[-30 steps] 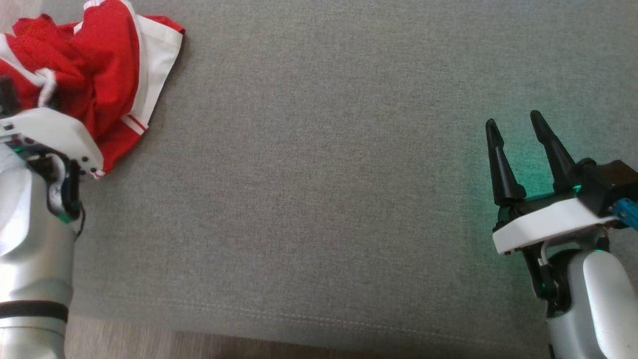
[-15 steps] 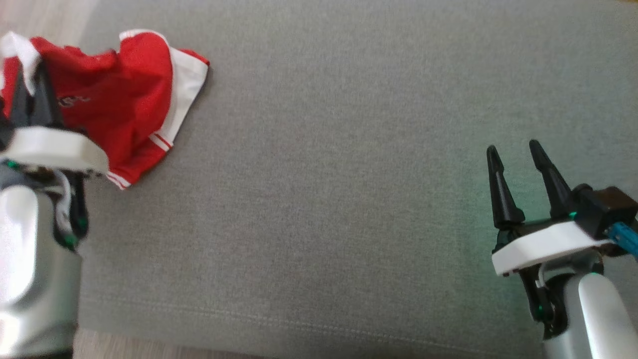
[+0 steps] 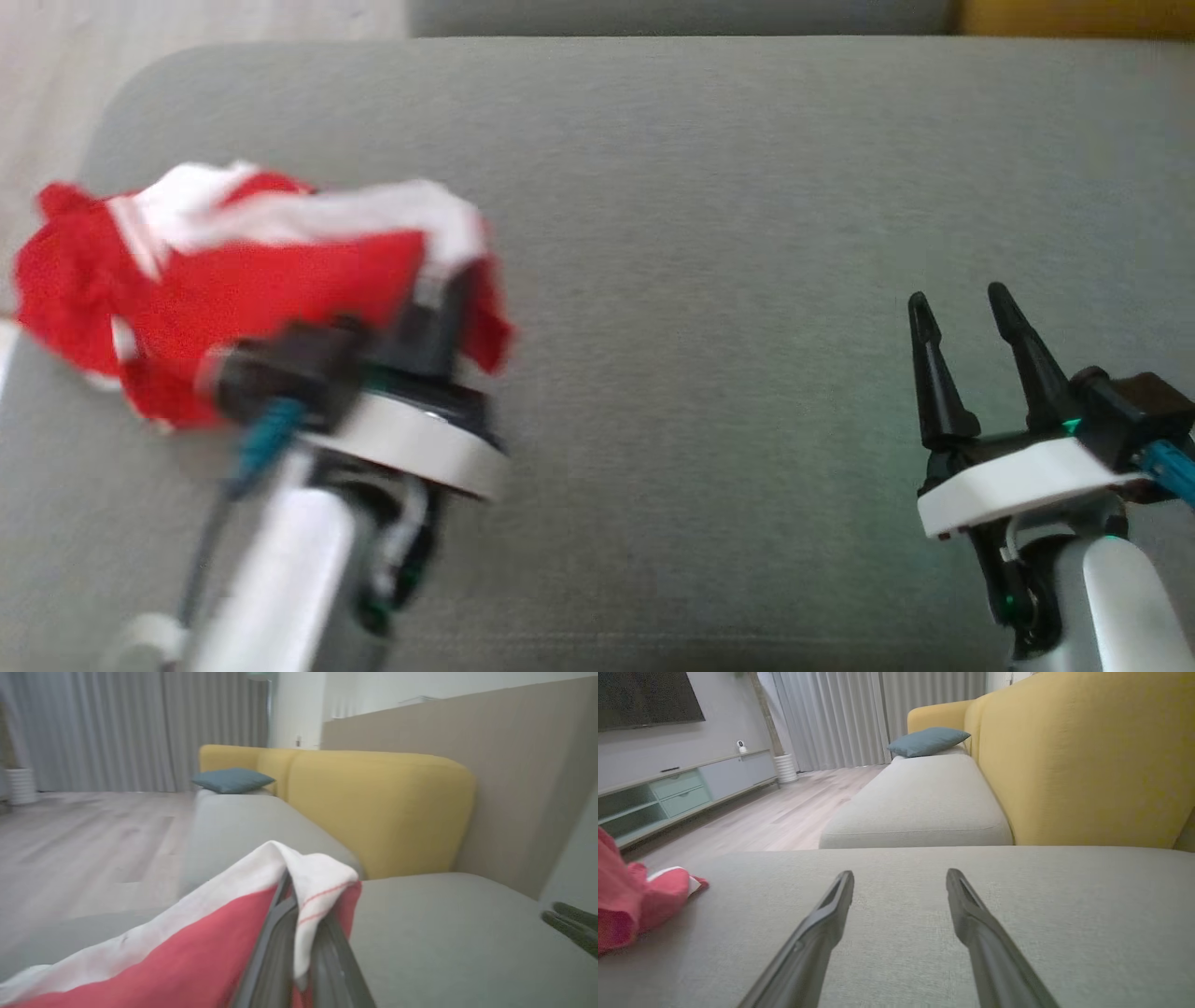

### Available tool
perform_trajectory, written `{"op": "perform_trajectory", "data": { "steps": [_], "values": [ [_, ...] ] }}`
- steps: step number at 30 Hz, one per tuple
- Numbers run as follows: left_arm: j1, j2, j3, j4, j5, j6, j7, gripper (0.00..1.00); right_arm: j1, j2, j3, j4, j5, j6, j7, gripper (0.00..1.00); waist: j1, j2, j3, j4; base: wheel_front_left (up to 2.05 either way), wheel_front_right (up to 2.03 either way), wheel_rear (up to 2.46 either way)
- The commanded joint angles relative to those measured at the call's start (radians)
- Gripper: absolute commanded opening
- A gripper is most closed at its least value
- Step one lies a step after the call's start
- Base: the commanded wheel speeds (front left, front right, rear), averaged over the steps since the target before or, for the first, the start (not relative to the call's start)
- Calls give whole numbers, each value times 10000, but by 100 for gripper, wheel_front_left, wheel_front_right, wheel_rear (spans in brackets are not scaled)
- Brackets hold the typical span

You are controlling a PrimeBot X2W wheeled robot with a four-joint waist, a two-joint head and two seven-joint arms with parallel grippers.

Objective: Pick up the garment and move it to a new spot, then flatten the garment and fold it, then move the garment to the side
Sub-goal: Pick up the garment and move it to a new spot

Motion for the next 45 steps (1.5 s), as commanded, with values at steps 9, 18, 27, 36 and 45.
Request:
{"op": "perform_trajectory", "data": {
  "steps": [9,18,27,36,45],
  "values": [
    [-1385,-899,-1969,1033,-411,-671,-334,0,-473,7,457,-764,208,40,132,100,0,-1,495,-2565,0,0,0],
    [-3386,-964,-3527,2702,-1588,26,-815,0,-724,12,509,-713,614,40,-96,100,0,-1,1422,-3959,0,0,0],
    [-4398,-966,-4674,4677,-2477,231,-841,100,-938,13,611,-319,928,40,-511,100,0,-1,2003,-4006,0,0,0],
    [-4555,-905,-5069,4453,-2101,522,-1662,100,-960,14,480,-24,825,40,-610,100,0,-1,1657,-3165,0,0,0],
    [-3786,69,-4648,3824,-2255,998,-1457,100,-799,14,269,-67,586,40,-343,100,0,-1,1153,-2097,0,0,0]
  ]
}}
